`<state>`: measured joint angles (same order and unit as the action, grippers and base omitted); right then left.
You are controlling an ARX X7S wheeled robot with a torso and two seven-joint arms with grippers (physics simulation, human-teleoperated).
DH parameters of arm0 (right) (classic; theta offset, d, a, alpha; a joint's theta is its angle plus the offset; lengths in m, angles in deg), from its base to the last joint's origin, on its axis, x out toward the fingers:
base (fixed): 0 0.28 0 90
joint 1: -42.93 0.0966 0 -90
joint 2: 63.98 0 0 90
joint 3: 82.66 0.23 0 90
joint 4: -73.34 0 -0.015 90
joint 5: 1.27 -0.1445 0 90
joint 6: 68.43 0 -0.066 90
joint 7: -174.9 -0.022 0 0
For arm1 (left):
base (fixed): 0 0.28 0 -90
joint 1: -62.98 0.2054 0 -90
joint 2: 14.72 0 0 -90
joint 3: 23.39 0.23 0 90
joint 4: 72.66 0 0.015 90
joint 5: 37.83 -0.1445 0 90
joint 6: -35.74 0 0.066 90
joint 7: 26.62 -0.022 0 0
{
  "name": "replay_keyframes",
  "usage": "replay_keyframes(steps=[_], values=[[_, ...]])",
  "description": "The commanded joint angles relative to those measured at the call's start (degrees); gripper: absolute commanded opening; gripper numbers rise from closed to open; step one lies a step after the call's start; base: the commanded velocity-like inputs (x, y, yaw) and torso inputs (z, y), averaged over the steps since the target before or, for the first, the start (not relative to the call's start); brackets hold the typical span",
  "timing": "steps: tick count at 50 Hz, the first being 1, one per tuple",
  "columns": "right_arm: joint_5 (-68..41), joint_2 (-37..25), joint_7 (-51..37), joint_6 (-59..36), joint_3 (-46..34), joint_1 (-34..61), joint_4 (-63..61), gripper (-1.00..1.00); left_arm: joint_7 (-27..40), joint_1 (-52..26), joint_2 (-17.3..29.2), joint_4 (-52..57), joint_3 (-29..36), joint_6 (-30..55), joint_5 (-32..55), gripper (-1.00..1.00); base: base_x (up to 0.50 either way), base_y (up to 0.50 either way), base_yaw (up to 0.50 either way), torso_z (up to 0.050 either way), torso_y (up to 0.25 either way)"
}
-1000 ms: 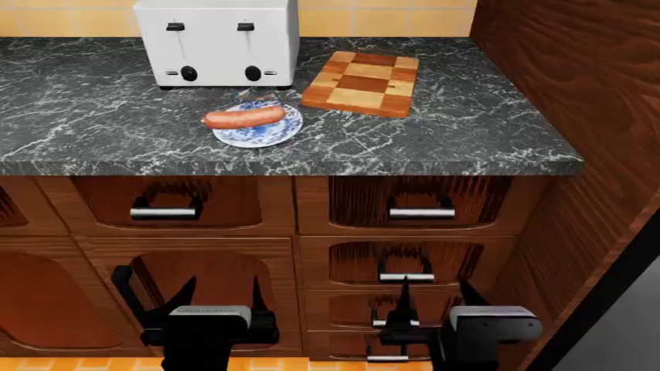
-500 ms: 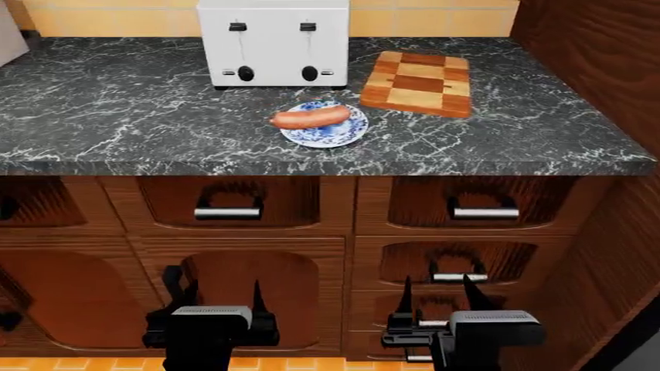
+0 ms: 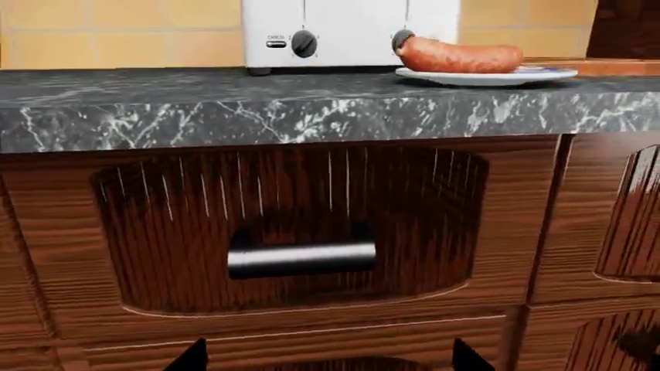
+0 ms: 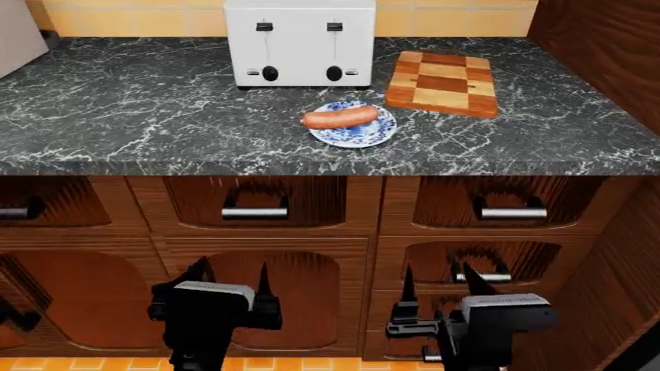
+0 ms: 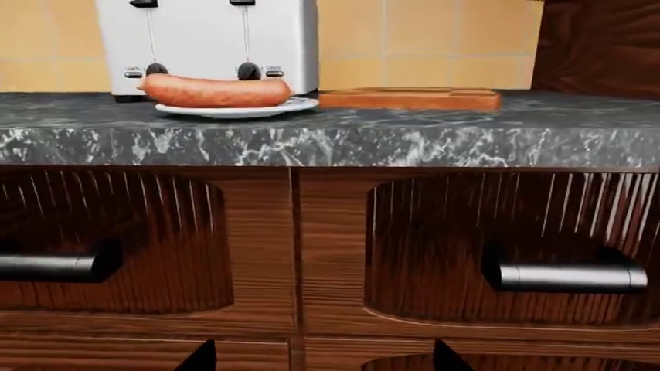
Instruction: Pick the sausage from the plate and place it on the cutting board. Then pick the condiment bottle from the cabinet and place it next to the cutting board.
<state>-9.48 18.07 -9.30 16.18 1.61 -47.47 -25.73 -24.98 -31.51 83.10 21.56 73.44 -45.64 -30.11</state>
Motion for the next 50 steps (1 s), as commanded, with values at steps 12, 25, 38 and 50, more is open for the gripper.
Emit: replay_keyframes(steps=[12, 25, 38, 50], values=[[-41.5, -19.9, -1.2, -68.7, 16.8, 39.0, -30.9, 1.00, -22.2, -41.6, 18.4, 6.9, 4.6, 32.7, 9.2, 1.00, 0.00, 0.00, 0.00, 0.000, 0.000], [-63.8, -32.6, -13.0, -81.6, 12.2, 68.0, -15.2, 1.00, -34.6, -64.4, 26.5, -13.4, 6.8, 29.3, 6.8, 1.00, 0.01, 0.00, 0.00, 0.000, 0.000], [-58.5, -35.5, -7.5, -79.3, 2.1, 77.9, -8.2, 1.00, -37.5, -79.3, 29.0, -29.5, 12.4, 27.0, -0.5, 1.00, 0.30, 0.00, 0.00, 0.000, 0.000], [-59.5, -36.7, -7.0, -79.0, 0.2, 80.3, -6.5, 1.00, -36.3, -81.4, 27.8, -33.2, 12.7, 24.9, -1.5, 1.00, 0.49, 0.00, 0.00, 0.000, 0.000]])
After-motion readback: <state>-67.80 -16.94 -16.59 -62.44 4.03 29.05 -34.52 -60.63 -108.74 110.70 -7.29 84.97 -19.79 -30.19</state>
